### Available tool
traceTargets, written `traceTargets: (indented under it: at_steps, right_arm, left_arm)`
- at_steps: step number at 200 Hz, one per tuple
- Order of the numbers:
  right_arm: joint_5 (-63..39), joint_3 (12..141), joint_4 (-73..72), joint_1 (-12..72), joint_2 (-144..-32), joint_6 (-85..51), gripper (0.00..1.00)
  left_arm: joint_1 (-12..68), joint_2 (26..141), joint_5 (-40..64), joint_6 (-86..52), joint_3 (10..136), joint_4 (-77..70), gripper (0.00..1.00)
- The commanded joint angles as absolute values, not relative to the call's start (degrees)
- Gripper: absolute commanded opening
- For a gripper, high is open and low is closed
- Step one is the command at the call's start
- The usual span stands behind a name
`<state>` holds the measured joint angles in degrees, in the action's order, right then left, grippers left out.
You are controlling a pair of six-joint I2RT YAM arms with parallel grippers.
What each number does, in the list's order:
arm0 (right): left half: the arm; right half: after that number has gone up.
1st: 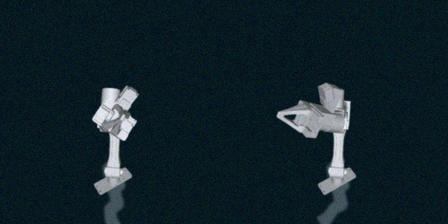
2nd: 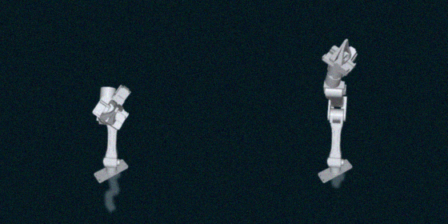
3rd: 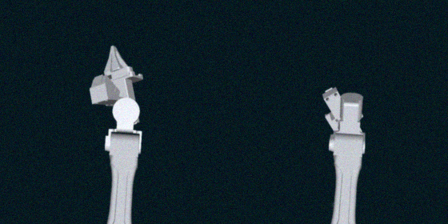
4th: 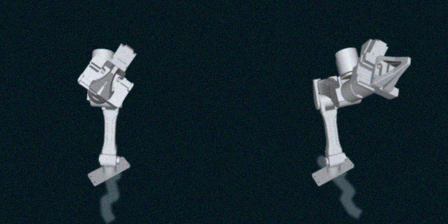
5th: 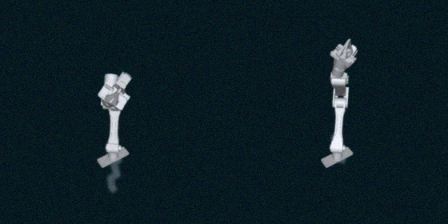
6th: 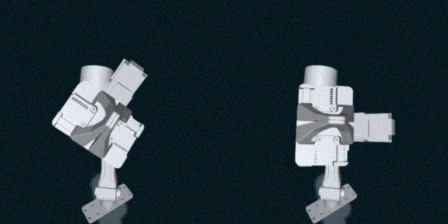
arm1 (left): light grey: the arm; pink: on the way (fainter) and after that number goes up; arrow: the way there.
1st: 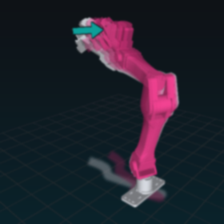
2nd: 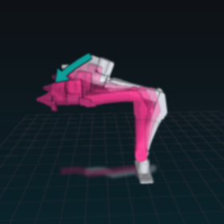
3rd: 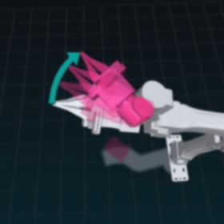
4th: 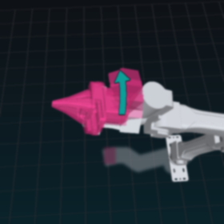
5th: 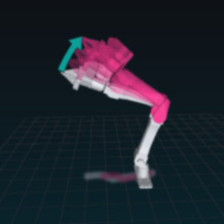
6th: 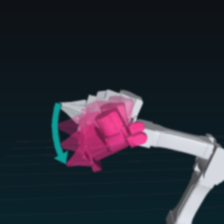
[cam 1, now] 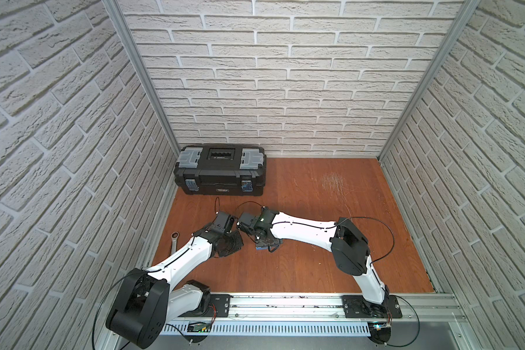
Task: Assemble the number 4 with lego
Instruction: Assemble the lego brick with the lego brick.
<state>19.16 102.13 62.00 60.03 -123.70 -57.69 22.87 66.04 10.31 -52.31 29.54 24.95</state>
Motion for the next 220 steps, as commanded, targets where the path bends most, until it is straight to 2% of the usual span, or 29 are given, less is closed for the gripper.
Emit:
traceTargets:
  at_steps: [1,57,81,140,220]
  right_arm:
    - [20.3,100.4,66.2,59.1,-127.9,-55.5,0.02]
    - [16.8,96.6,60.1,57.7,-128.4,-54.4,0.02]
    - [11.7,93.2,55.7,55.7,-128.8,-53.8,0.02]
    - [0.0,87.0,58.1,54.8,-135.6,-51.9,0.02]
    - [-0.6,93.5,61.7,55.6,-143.4,-49.2,0.02]
  left_arm:
    - [22.7,66.4,10.7,-52.4,28.6,23.5,0.15]
    - [22.7,67.0,10.7,-52.1,28.7,23.5,0.15]
    - [22.7,66.6,10.8,-52.3,28.7,23.6,0.15]
    - [22.7,67.0,11.0,-52.5,29.4,23.1,0.15]
    - [27.4,71.2,10.7,-55.0,31.0,20.3,0.14]
